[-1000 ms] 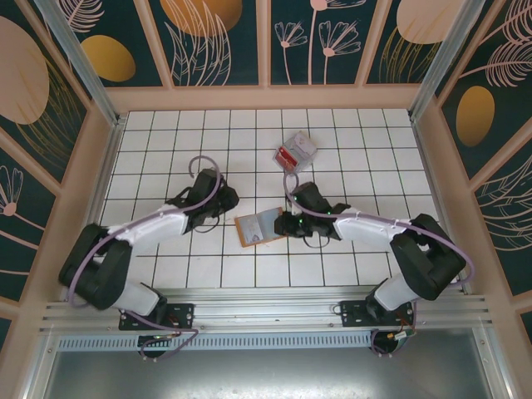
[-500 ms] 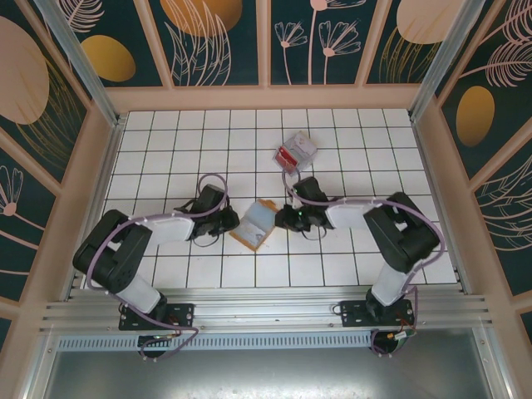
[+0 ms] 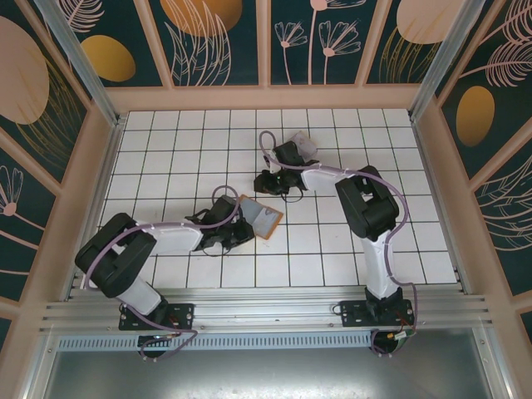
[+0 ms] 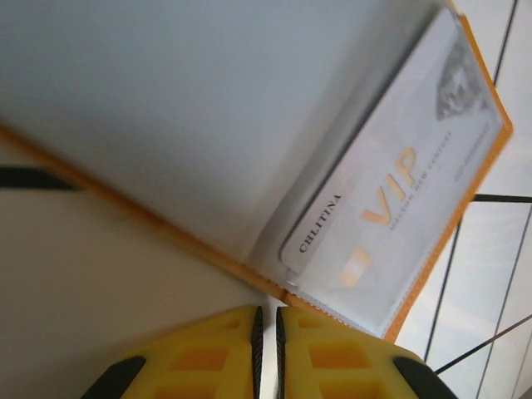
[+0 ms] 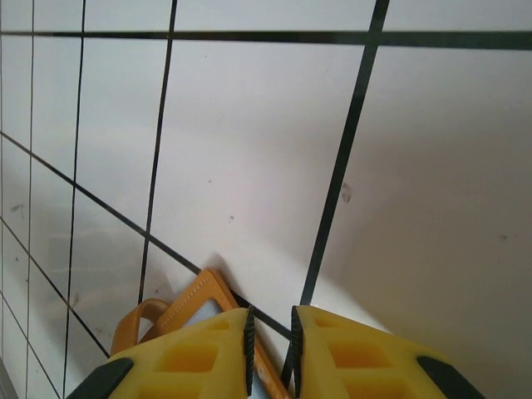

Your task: Put the credit cards into the card holder

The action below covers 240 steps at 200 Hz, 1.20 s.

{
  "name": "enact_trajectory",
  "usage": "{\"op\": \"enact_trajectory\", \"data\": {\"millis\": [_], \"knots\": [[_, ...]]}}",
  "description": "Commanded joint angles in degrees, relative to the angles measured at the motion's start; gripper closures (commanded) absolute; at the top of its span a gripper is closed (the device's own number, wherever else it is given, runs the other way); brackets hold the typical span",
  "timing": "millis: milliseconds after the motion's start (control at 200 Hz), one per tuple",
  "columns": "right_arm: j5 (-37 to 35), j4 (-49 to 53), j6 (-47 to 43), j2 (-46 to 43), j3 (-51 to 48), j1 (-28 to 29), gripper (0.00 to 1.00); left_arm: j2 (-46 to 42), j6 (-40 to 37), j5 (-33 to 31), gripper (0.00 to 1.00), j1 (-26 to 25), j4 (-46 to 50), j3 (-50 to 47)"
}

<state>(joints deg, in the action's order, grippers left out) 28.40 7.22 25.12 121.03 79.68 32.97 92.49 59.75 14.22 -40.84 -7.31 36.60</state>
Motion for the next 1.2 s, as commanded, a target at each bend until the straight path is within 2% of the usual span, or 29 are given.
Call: {"op": "enact_trajectory", "data": {"millis": [0, 70, 225, 385, 500, 556, 591, 701, 846, 1036, 1196], "knots": [[0.82, 6.20, -4.43, 0.03, 2.51, -1.26, 0.78, 4.59, 1.88, 1.39, 0.83, -1.71, -5.21, 4.36], [-0.10, 7.62, -5.53, -1.54, 3.71, -1.28, 0.78, 7.43, 2.31, 1.98, 0.83, -2.46, -6.01, 6.85], [-4.29, 11.49, -8.39, -6.21, 7.16, -6.45, 0.78, 8.99, 2.10, 2.32, 0.82, -3.10, -5.36, 9.91], [-9.70, 12.78, -11.87, -10.96, 8.44, -12.19, 0.72, 6.05, -2.73, -3.01, 0.80, -2.93, 4.18, 13.41], [-17.02, 12.46, -13.82, -12.76, 8.29, -16.00, 0.60, 2.30, -4.66, -4.62, 0.76, -1.67, 6.43, 16.22], [-19.60, 12.14, -14.93, -12.31, 8.48, -17.11, 0.52, 2.28, -5.43, -4.67, 0.67, -0.36, 6.37, 17.91], [-19.81, 12.18, -15.72, -11.49, 8.99, -17.62, 0.49, 2.89, -5.89, -3.86, 0.62, 0.79, 5.97, 18.76], [-21.46, 13.04, -19.72, -8.09, 11.88, -17.43, 0.39, 5.35, -6.08, 0.69, 0.59, 5.57, 1.29, 22.99], [-24.78, 15.76, -23.53, -3.11, 16.70, -17.07, 0.27, 15.04, -9.70, 1.56, 0.55, 8.68, 3.33, 34.40], [-23.67, 18.25, -27.33, 1.34, 21.49, -16.56, 0.23, 28.45, -11.59, 4.40, 0.54, 9.25, 6.90, 49.68], [-24.01, 20.57, -28.17, 4.70, 25.82, -16.39, 0.22, 35.35, -13.24, 3.93, 0.54, 9.20, 9.22, 56.51]]}}
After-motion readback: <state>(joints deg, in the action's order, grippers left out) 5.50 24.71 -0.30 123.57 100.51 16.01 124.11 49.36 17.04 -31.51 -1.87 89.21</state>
